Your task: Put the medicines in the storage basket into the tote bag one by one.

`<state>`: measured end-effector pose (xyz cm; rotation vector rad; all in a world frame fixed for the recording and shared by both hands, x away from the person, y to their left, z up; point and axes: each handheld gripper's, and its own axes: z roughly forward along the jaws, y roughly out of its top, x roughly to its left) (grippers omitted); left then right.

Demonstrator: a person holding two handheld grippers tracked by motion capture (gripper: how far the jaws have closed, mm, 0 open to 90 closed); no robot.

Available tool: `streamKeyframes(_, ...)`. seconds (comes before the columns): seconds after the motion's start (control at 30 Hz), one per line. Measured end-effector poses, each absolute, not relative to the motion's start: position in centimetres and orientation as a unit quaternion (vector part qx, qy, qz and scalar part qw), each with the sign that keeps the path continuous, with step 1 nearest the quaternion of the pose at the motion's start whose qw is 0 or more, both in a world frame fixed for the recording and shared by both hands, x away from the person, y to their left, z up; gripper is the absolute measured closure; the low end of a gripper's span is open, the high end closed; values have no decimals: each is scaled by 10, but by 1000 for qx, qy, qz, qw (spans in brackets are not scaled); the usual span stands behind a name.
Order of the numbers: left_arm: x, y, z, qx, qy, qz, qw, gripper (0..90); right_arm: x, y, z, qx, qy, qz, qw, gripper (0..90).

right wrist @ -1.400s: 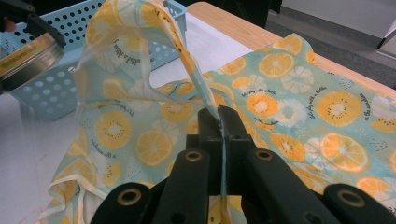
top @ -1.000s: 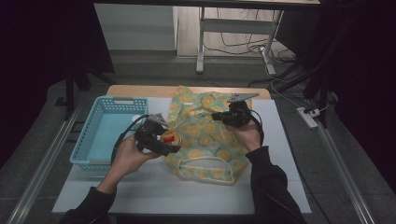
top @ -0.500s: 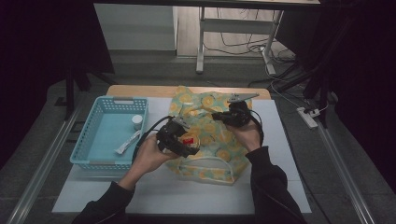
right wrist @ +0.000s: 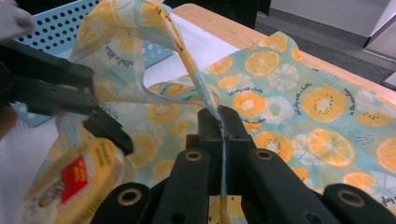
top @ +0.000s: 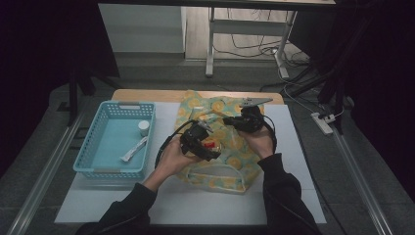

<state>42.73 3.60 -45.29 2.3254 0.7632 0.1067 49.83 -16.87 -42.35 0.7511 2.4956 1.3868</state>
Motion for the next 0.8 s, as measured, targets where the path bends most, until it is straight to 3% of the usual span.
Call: streamKeyframes(0.8,471,16,-501,896,322,77,294,201,506,-172,-435,270,837,465,104,892)
